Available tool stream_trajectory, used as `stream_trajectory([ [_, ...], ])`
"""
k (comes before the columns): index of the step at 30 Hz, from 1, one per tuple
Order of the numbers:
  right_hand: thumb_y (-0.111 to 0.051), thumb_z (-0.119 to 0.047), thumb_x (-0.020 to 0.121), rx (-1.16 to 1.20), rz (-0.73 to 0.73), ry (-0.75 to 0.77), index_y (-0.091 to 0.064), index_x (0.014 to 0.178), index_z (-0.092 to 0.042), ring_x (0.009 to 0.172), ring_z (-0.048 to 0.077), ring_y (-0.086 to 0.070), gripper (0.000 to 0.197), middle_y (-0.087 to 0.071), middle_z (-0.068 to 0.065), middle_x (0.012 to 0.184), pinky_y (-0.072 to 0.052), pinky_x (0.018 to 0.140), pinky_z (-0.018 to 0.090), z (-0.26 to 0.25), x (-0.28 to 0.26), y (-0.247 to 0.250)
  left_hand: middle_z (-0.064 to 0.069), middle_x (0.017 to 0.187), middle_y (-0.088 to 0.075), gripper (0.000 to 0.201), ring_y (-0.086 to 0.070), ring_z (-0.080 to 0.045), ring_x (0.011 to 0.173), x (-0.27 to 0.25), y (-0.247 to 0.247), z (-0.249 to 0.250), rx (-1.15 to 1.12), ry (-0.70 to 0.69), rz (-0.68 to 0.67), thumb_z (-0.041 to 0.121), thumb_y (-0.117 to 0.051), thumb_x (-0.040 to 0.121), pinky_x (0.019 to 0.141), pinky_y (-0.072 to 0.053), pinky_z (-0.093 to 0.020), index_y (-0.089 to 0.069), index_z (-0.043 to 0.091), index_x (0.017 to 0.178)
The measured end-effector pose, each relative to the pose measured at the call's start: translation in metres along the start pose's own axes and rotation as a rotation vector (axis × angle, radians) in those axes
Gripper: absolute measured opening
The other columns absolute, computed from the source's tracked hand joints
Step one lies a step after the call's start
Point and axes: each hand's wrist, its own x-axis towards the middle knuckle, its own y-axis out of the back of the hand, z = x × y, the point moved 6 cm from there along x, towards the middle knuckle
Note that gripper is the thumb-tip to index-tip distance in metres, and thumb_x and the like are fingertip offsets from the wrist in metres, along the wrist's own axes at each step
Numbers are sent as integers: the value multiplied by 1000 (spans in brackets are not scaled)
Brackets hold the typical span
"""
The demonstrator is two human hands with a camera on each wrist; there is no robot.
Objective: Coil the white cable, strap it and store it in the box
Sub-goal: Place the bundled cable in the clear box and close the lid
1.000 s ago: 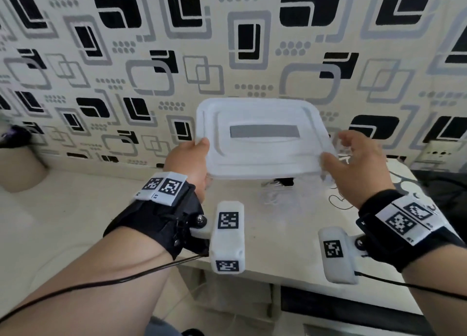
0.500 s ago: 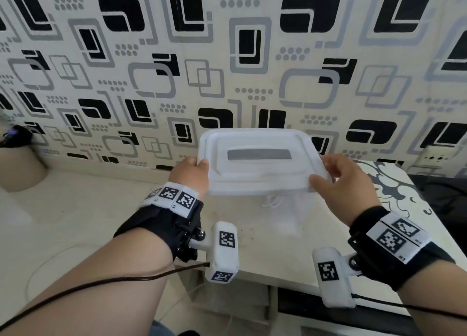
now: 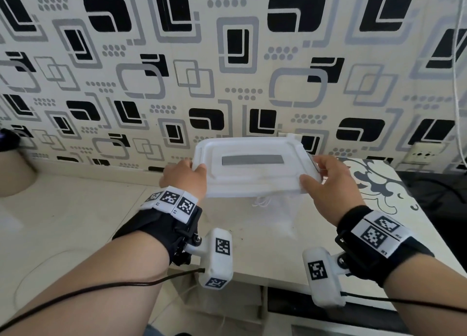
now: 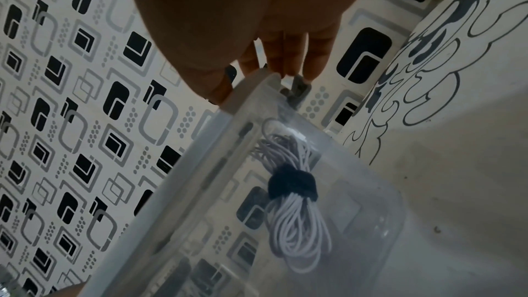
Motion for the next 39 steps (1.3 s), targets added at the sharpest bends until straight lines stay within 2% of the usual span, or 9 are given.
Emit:
stream_trajectory([
  [5, -57, -36, 84, 56, -25, -148, -43, 130, -15, 110, 23, -50, 53, -50, 4, 124, -41, 93, 36, 14, 5, -5, -15, 135, -35, 45, -52, -36, 109, -3, 2, -3, -91, 105, 29, 37, -46, 92, 87, -42, -39, -42, 21, 134],
  [8, -53, -52, 78, 169, -83, -308, -40, 133, -18, 102, 25, -57, 66, -57, 2, 114, -46, 93, 40, 27, 7, -13, -15, 132, -43, 49, -54, -29, 86, -1, -5, -8, -327, 191, 0, 24, -49, 89, 75, -49, -34, -37, 19, 137],
  [10, -51, -58, 72, 267, -115, -377, -47, 124, -16, 93, 25, -62, 67, -64, 6, 106, -51, 88, 45, 32, 8, -19, -13, 122, -51, 52, -55, -32, 90, 0, -13, -11, -523, 250, -57, 18, -48, 87, 83, -54, -44, -35, 17, 137],
  [13, -51, -44, 85, 407, -167, -413, -54, 113, -12, 83, 22, -62, 43, -64, 9, 100, -51, 78, 39, 32, 7, -25, -17, 106, -55, 12, -58, -38, 98, -2, -13, -12, -619, 284, -105, 14, -48, 88, 90, -52, -50, -55, 7, 94],
  [16, -51, -36, 89, 461, -170, -430, -53, 110, -13, 84, 23, -60, 31, -62, 9, 100, -51, 80, 40, 31, 7, -25, -5, 77, -49, 25, -54, -25, 75, -1, -14, -11, -628, 288, -134, 17, -51, 92, 87, -50, -40, -43, 16, 68],
  [18, -53, -33, 88, 445, -126, -410, -52, 116, -14, 85, 24, -60, 34, -61, 6, 100, -52, 83, 42, 28, 8, -22, -7, 81, -55, 12, -56, -27, 77, -4, -11, -8, -591, 259, -127, 20, -53, 89, 87, -52, -42, -52, 12, 79],
  [23, -48, -28, 88, 239, -73, -248, -47, 121, -29, 82, 26, -60, 32, -64, 6, 94, -49, 75, 35, 14, 3, -12, -7, 109, -57, 41, -53, -27, 88, -5, 0, -2, -309, 63, -30, 21, -49, 91, 74, -43, -30, -45, 16, 131],
  [30, -42, -26, 92, 175, -103, -224, -39, 134, -25, 82, 20, -55, 42, -58, 2, 103, -40, 73, 30, 9, -3, -13, -8, 128, -57, 47, -53, -26, 92, -8, 3, 2, -297, 6, -39, 23, -48, 92, 74, -41, -29, -41, 21, 139],
  [39, -39, -22, 95, 109, -111, -172, -37, 139, -25, 86, 18, -47, 45, -49, -4, 103, -34, 76, 26, 2, -5, -10, -2, 116, -57, 53, -56, -24, 90, -8, 2, -2, -351, -34, -48, 26, -58, 86, 75, -49, -31, -43, 24, 137],
])
